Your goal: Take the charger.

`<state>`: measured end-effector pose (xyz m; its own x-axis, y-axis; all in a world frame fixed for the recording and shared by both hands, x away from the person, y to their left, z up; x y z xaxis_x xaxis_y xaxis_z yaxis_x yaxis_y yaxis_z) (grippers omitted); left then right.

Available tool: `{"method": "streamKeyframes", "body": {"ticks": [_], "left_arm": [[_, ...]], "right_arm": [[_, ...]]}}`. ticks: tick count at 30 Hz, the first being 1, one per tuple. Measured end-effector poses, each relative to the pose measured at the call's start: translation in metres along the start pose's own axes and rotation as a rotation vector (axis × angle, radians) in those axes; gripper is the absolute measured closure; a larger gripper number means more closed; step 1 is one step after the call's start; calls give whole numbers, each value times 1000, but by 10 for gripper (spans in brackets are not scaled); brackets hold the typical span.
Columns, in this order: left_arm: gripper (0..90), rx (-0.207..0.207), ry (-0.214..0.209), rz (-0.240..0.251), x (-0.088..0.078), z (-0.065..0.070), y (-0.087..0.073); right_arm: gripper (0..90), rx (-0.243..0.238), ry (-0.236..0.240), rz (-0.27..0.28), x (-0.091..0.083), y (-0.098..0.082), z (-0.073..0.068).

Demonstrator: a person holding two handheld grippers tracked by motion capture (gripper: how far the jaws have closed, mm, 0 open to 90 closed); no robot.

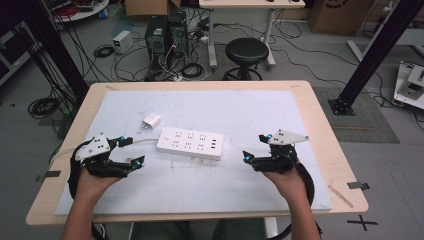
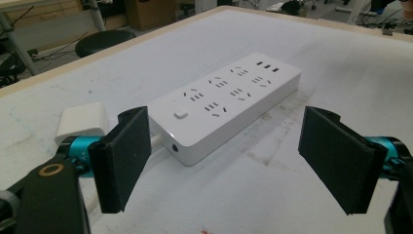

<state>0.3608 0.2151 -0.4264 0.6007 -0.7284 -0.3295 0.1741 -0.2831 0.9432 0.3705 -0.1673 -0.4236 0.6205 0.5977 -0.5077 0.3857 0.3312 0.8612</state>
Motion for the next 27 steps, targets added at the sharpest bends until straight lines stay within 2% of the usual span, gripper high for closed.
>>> {"method": "streamKeyframes", "body": {"ticks": [7,8,9,10,11,13,14,15,16,19,20,21,22,23,24,25,26,27], "left_arm": [[195,-8,22,-18,9,-10,13],[195,-19,30,-35,16,-19,19],[195,-19,30,-35,16,-19,19],[195,-34,41,-54,24,-27,22],[195,-34,41,-54,24,-27,22],[195,-53,73,-75,38,-44,27],[195,-78,69,-72,45,-50,29],[195,-78,69,-72,45,-50,29],[195,-100,72,-100,54,-59,29],[195,-96,94,-121,65,-71,31],[195,-109,118,-144,75,-84,30],[195,-109,118,-144,75,-84,30],[195,-119,148,-142,83,-93,28],[195,-119,148,-142,83,-93,28],[195,-146,157,-147,88,-99,25],[195,-152,172,-206,97,-108,15],[195,-152,172,-206,97,-108,15],[195,-169,180,-238,104,-115,8]], "right_arm": [[193,7,-24,7,-4,1,5],[193,4,-22,7,-4,1,8],[193,4,-22,7,-4,1,8],[193,11,-33,3,-4,1,10],[193,11,-33,3,-4,1,10],[193,8,-41,-1,-3,2,13],[193,2,-36,1,-2,3,13],[192,6,-32,-2,-2,2,13],[192,6,-38,-4,-1,2,13],[193,8,-32,-7,0,1,12],[193,4,-32,-13,2,1,12],[193,4,-32,-13,2,1,12],[193,5,-32,-16,2,0,12],[193,5,-32,-16,2,0,12],[193,5,-35,-17,2,-1,12],[192,8,-33,-10,2,-1,13],[192,8,-33,-10,2,-1,13],[193,12,-40,-20,2,-3,13]]}}
Point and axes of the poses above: each handheld gripper's, and its own axes: x roughly forward along the jaws, y roughly out of its top, z roughly to its right, the point moved 9 cm from there along x, roughly forward along the jaws, and after that the axes turned 2 degrees about x, right-handed, at the moved point
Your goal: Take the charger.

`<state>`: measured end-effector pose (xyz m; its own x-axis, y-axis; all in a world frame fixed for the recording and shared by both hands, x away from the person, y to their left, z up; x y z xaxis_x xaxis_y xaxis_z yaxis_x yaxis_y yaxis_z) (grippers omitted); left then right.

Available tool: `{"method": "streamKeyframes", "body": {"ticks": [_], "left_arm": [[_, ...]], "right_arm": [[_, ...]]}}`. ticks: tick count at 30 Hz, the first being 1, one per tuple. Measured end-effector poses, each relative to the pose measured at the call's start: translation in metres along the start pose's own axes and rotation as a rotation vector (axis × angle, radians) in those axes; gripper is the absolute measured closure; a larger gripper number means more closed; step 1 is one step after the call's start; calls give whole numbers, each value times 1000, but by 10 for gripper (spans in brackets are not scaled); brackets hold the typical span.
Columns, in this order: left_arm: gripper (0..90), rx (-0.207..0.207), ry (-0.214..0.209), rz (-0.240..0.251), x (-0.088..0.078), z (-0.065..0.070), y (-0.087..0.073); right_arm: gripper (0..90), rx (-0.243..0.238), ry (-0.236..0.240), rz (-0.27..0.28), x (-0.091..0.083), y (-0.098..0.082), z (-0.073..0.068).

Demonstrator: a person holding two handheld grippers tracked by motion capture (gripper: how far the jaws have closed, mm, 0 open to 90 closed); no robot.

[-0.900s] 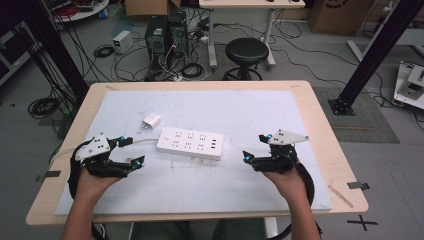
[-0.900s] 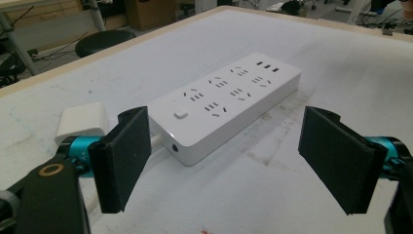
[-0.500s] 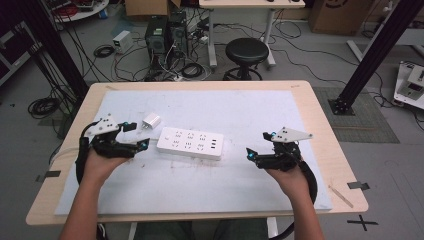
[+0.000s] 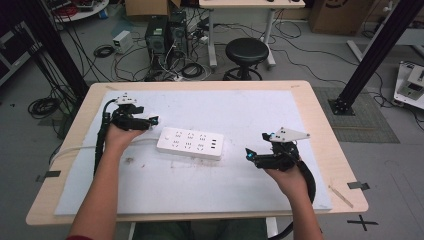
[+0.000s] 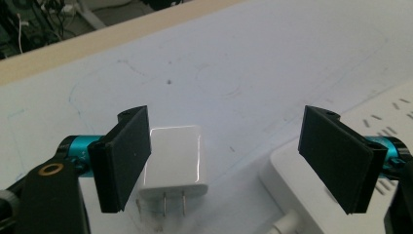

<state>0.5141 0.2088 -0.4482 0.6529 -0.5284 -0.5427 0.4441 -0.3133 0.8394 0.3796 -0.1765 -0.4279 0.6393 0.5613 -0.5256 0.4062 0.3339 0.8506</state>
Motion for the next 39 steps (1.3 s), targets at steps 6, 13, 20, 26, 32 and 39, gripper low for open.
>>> {"method": "streamKeyframes", "body": {"ticks": [6,13,20,26,32,39], "left_arm": [[195,-7,56,-59,19,-15,-16],[195,-31,68,-84,35,-25,-30],[209,-21,65,-108,41,-25,-35],[258,-5,67,-129,43,-25,-38],[330,10,80,-147,43,-25,-40],[418,16,84,-159,44,-24,-42]], "right_arm": [[193,4,-4,-5,0,-3,0],[193,8,-9,-13,2,-6,-1],[193,4,-8,-19,4,-5,-2],[193,-1,-6,-16,5,-3,-4],[193,3,-11,-23,4,-5,-4],[193,4,-11,-23,3,-8,-3]]}}
Point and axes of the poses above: each handheld gripper's, and its own axes: x roughly forward along the jaws, y roughly out of its top, z roughly to its right, the point moved 9 cm from there along x, roughly forward along the jaws, and after that the axes turned 2 degrees about x, right-handed, at the moved point
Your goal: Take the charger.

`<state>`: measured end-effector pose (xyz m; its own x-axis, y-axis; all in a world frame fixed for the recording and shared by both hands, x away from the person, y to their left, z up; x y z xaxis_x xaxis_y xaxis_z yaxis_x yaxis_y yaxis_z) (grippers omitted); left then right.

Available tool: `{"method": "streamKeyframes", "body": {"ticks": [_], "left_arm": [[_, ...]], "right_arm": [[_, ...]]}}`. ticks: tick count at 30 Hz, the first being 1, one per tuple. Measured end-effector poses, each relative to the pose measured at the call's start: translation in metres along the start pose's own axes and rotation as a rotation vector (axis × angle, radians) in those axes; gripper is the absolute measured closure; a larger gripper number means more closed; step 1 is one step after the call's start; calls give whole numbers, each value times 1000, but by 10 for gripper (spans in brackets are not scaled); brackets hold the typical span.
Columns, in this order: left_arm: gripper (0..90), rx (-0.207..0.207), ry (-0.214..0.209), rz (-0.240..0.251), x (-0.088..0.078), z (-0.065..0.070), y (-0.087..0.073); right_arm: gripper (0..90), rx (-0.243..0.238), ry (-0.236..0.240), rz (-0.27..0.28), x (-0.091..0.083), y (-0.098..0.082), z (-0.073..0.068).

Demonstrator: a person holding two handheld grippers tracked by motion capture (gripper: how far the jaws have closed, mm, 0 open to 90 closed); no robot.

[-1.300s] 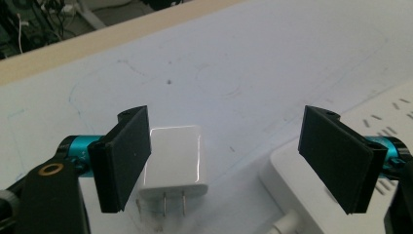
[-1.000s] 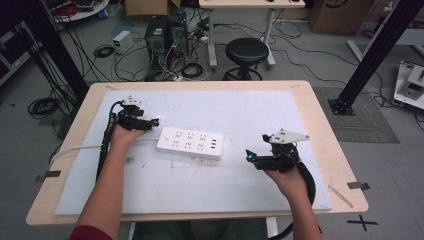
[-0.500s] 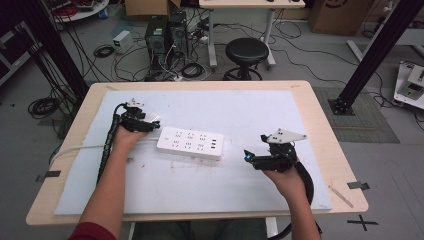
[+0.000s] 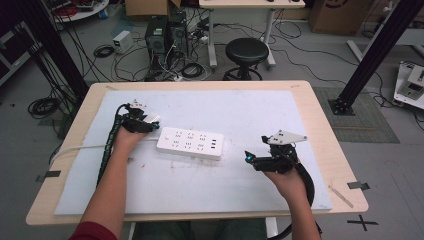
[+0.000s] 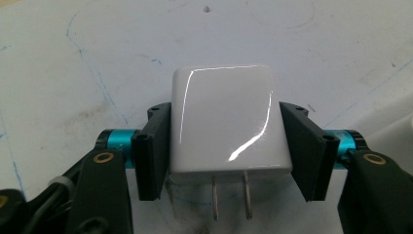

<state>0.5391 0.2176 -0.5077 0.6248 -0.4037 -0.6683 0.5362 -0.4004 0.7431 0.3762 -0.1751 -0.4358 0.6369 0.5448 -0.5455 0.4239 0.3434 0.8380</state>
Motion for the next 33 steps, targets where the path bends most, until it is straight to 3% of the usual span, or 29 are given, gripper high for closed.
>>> {"method": "streamKeyframes", "body": {"ticks": [8,15,19,22,28,33], "left_arm": [[424,25,12,8,-9,2,5],[424,76,-27,118,-63,22,31],[424,119,-56,171,-100,45,39],[424,159,-90,206,-125,70,40],[424,244,-148,227,-149,110,26],[424,282,-211,253,-158,133,12]], "right_arm": [[193,-5,-2,-5,-4,2,4],[193,-5,21,7,-8,7,2],[193,-17,52,6,-10,10,-6],[193,-22,84,6,-10,11,-13],[193,-38,129,7,-9,11,-24],[193,-41,149,3,-9,8,-30]]}}
Point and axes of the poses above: each handheld gripper's, and its own axes: x roughly forward along the jaws, y roughly out of its top, z roughly to its right, the point moved 9 cm from there along x, roughly forward along the jaws, and after that the axes turned 2 degrees about x, right-handed, at the moved point
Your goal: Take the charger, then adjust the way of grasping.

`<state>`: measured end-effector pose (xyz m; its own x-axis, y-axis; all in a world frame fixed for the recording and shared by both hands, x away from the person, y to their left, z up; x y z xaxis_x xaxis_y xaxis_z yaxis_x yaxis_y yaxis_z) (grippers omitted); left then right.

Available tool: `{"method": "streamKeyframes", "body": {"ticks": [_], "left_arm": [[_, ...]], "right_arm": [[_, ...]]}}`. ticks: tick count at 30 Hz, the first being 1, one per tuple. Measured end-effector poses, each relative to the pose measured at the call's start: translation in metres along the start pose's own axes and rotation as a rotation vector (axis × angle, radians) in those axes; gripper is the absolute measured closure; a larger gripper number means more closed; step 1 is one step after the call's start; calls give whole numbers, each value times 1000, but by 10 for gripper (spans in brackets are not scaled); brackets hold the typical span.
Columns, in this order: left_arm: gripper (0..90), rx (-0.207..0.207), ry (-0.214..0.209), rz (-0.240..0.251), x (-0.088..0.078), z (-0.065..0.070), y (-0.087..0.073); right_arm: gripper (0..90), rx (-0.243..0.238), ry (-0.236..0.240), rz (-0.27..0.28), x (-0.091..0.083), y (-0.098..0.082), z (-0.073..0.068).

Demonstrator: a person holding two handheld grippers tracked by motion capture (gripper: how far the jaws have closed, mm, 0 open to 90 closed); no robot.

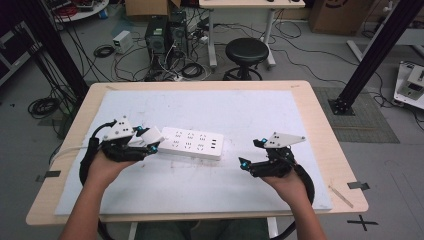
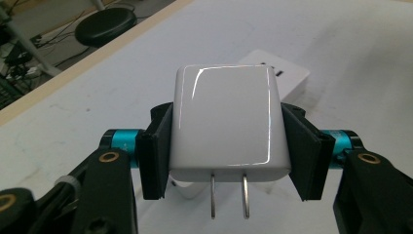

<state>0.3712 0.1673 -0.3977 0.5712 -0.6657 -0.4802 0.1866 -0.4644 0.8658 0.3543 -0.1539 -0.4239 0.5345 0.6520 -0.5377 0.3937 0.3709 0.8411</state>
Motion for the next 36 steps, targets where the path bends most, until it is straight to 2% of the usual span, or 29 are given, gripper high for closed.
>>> {"method": "streamKeyframes", "body": {"ticks": [4,6,8,11,18,22,28,32,36], "left_arm": [[424,16,-39,-6,2,12,-8],[424,31,-43,-7,2,15,-10],[424,34,-53,-5,3,19,-9],[424,60,-82,10,4,27,-6],[424,168,-163,46,10,60,4],[424,218,-197,56,19,77,4],[424,267,-222,84,34,98,5],[424,320,-225,99,41,110,6],[424,378,-225,107,48,119,6]], "right_arm": [[193,4,6,0,1,-2,-1],[193,-4,6,-6,1,-2,0],[193,1,10,-13,2,-1,-1],[193,-4,31,-11,1,1,-6],[193,-19,98,-26,5,5,-27],[193,-16,139,-34,11,5,-41],[193,11,203,-48,21,2,-57],[193,38,249,-46,27,0,-65],[193,106,316,-44,31,-1,-75]]}}
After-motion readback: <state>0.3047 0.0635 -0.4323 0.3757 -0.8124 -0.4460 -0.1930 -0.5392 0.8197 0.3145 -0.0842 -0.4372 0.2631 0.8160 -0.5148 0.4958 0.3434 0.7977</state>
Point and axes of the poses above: each handheld gripper's, and its own axes: x roughly forward along the jaws, y roughly out of its top, z roughly to its right, the point moved 9 cm from there along x, roughly forward along the jaws, and after that the axes turned 2 degrees about x, right-handed, at the moved point
